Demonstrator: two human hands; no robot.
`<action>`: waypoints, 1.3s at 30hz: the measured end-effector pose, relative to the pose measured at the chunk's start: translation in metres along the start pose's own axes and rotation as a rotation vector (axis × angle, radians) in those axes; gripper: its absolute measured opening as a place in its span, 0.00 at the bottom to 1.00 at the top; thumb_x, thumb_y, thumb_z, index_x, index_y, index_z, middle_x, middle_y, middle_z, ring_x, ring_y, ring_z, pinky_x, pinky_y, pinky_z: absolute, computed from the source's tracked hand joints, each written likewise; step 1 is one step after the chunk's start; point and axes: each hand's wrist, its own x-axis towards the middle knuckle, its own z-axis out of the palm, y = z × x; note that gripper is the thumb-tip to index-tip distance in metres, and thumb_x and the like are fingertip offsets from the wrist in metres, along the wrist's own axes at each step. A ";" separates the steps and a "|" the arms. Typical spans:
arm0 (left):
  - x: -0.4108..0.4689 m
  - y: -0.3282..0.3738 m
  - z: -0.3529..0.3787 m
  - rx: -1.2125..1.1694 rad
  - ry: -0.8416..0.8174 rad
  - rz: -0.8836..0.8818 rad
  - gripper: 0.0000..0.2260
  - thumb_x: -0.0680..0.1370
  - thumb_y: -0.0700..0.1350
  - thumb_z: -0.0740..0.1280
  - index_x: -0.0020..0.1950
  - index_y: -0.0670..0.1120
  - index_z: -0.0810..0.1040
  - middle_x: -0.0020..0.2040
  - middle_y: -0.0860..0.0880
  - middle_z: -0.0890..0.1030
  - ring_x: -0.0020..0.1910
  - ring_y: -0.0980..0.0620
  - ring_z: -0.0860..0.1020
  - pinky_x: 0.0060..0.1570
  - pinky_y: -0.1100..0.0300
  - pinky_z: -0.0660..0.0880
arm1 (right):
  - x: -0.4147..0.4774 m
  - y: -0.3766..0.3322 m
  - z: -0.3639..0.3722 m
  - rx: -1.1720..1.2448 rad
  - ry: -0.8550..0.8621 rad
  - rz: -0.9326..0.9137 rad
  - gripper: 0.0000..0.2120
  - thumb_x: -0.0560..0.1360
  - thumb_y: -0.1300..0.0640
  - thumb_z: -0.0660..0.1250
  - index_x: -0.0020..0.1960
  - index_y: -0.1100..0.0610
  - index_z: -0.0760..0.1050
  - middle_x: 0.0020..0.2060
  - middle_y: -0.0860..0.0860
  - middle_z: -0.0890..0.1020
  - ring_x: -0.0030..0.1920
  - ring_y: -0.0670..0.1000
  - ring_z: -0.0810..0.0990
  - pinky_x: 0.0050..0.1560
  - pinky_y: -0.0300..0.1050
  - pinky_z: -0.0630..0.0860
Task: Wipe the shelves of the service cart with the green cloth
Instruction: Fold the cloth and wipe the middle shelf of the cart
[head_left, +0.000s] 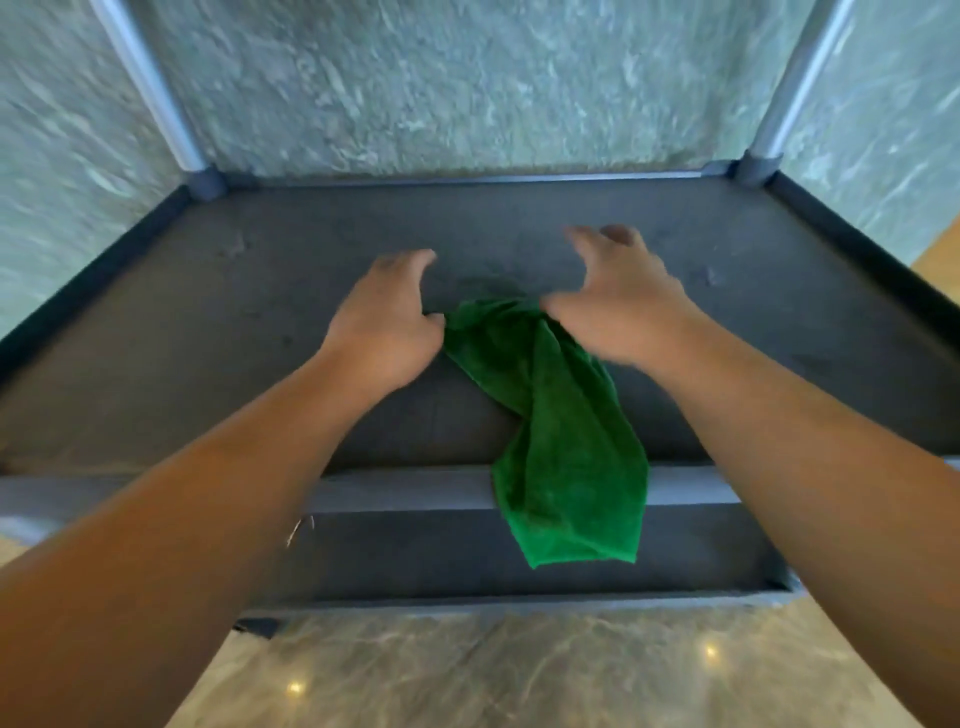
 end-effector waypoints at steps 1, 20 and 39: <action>-0.005 -0.001 0.002 0.057 -0.020 0.069 0.29 0.78 0.47 0.69 0.77 0.48 0.65 0.77 0.45 0.65 0.75 0.45 0.64 0.73 0.48 0.64 | -0.015 -0.002 0.003 -0.068 -0.032 -0.082 0.32 0.78 0.43 0.65 0.78 0.44 0.59 0.77 0.51 0.59 0.74 0.58 0.63 0.73 0.57 0.62; -0.010 0.011 -0.001 0.261 0.009 0.502 0.04 0.79 0.43 0.64 0.50 0.49 0.78 0.46 0.53 0.79 0.45 0.47 0.78 0.40 0.53 0.72 | -0.012 0.050 -0.016 0.729 0.106 0.259 0.15 0.78 0.68 0.61 0.44 0.49 0.78 0.40 0.55 0.81 0.33 0.49 0.76 0.30 0.39 0.69; 0.054 0.117 -0.015 -0.424 -0.059 0.322 0.25 0.82 0.39 0.64 0.76 0.56 0.63 0.81 0.48 0.57 0.72 0.53 0.67 0.47 0.75 0.72 | -0.034 0.081 -0.071 -0.204 0.368 0.149 0.11 0.73 0.61 0.62 0.51 0.54 0.80 0.49 0.59 0.81 0.51 0.64 0.79 0.49 0.51 0.75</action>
